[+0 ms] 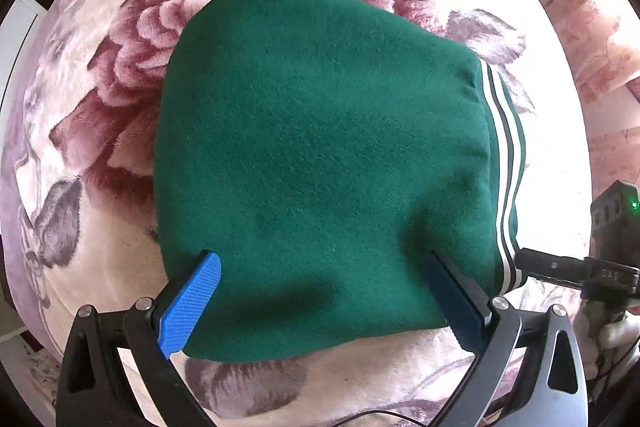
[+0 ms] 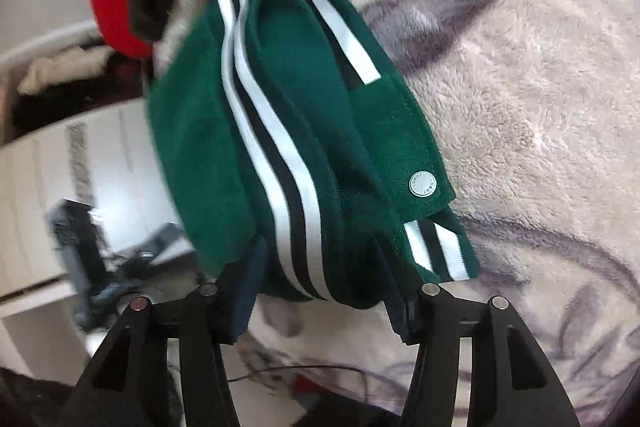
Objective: Fold large clothes
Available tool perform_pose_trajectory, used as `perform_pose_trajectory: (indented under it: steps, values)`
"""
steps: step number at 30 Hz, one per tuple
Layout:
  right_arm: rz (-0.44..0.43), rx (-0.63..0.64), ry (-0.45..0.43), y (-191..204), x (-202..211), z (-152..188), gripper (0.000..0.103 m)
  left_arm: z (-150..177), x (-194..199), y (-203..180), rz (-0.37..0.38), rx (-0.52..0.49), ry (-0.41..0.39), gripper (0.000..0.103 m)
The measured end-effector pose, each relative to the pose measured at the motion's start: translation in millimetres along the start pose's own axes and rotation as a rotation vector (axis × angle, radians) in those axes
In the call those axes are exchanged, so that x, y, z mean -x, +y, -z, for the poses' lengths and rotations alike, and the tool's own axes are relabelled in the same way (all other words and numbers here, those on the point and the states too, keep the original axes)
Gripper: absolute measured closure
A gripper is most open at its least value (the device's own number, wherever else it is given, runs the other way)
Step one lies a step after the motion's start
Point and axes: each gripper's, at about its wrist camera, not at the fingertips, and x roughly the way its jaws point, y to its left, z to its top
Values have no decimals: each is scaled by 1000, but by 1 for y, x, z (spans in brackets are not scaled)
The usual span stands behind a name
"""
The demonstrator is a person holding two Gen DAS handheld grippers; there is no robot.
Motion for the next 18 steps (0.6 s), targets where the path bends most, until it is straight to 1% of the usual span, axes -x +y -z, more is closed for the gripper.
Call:
perform_pose_trajectory:
  steps: [1, 2, 3, 4, 5, 7, 10, 11, 13, 15, 16, 17, 18]
  values:
    - [33, 16, -10, 3, 0, 1, 58, 1, 1, 0, -1, -3, -3, 0]
    - [70, 36, -9, 7, 1, 2, 79, 1, 1, -1, -3, -4, -6, 0]
    - [97, 58, -14, 13, 0, -1, 87, 1, 1, -1, -7, -3, -9, 0]
    - [92, 60, -16, 24, -4, -12, 100, 3, 3, 0, -11, 0, -13, 0]
    - [112, 56, -49, 25, 5, -10, 100, 4, 5, 3, -10, 7, -18, 0]
    - [168, 75, -73, 42, 5, -2, 100, 5, 15, 13, -6, 34, -36, 0]
    - [235, 56, -115, 37, 20, 5, 101, 6, 35, 37, -7, 96, -80, 0]
    - [240, 26, -98, 27, 18, 3, 101, 6, 41, 48, -15, 118, -94, 0]
    - [248, -21, -95, 16, 12, 1, 101, 6, 50, 70, -48, 146, -115, 0]
    - [247, -21, -72, 13, 9, -4, 101, 8, 53, 89, -84, 161, -127, 0]
    - [236, -26, -65, 13, 9, -8, 100, 10, 51, 102, -93, 171, -129, 0]
    - [205, -28, -49, 12, 11, -12, 99, 11, 49, 108, -88, 177, -132, 0]
    - [172, -27, -31, 11, 11, -17, 99, 13, 43, 121, -68, 184, -137, 0]
